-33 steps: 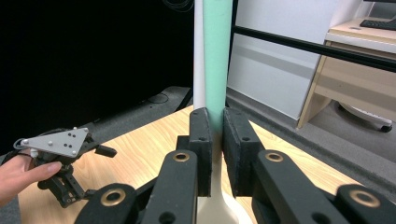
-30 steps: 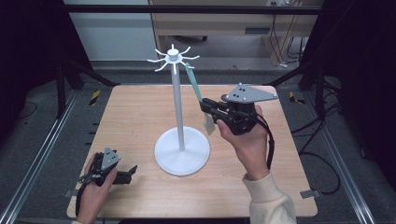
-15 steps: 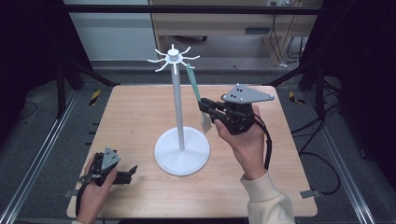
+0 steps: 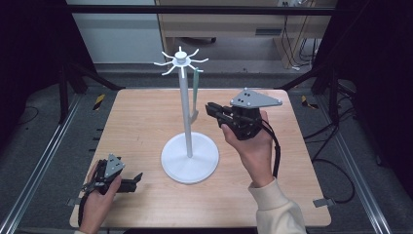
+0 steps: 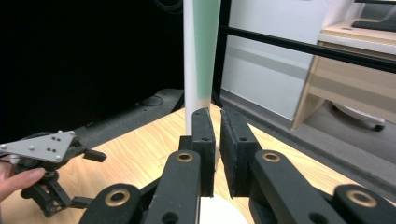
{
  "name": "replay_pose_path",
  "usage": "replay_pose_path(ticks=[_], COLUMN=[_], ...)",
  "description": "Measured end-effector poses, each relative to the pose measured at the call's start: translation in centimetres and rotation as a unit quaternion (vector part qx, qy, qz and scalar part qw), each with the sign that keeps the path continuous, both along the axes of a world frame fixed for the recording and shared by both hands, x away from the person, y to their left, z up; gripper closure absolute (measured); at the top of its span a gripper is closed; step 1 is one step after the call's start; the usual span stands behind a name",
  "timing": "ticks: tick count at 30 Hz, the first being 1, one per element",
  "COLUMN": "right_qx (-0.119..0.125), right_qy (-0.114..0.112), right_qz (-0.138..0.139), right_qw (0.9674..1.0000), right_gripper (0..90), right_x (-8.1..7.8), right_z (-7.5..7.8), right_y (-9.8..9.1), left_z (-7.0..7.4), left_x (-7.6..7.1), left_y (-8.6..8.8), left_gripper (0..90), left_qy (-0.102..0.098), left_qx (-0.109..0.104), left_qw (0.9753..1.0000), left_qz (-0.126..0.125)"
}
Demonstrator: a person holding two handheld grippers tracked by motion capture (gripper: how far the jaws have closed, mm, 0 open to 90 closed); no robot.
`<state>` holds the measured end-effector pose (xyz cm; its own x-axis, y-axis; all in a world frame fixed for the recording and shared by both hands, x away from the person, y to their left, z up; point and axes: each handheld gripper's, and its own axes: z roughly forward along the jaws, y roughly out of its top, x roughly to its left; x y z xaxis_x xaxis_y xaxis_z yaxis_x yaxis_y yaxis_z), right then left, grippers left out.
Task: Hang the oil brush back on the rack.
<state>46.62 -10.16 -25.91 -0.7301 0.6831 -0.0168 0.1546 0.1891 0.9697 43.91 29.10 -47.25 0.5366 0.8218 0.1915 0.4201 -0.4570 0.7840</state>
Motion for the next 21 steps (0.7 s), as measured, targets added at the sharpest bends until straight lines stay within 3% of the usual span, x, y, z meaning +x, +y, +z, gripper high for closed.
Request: replay_pose_path(ticks=[5,10,21], right_qx=[-0.019,-0.036,-0.06], right_qy=[-0.003,-0.002,0.023], right_qz=[-0.033,-0.074,-0.114], right_qw=[0.9993,0.9966,0.9914], right_gripper=[75.6,61.7,35.9], right_x=[-0.2,-0.2,0.6], right_z=[0.1,0.2,-0.5], right_y=[-0.4,-0.9,-1.7], left_z=[0.0,0.0,0.0], left_x=[0.0,0.0,0.0], left_y=[-0.1,-0.1,-0.1], left_gripper=[2.5,2.5,2.5], left_qy=[-0.001,-0.001,-0.001], left_qx=[0.0,0.0,0.0], left_qw=[1.0,1.0,1.0], left_qz=[-0.001,-0.001,-0.002])
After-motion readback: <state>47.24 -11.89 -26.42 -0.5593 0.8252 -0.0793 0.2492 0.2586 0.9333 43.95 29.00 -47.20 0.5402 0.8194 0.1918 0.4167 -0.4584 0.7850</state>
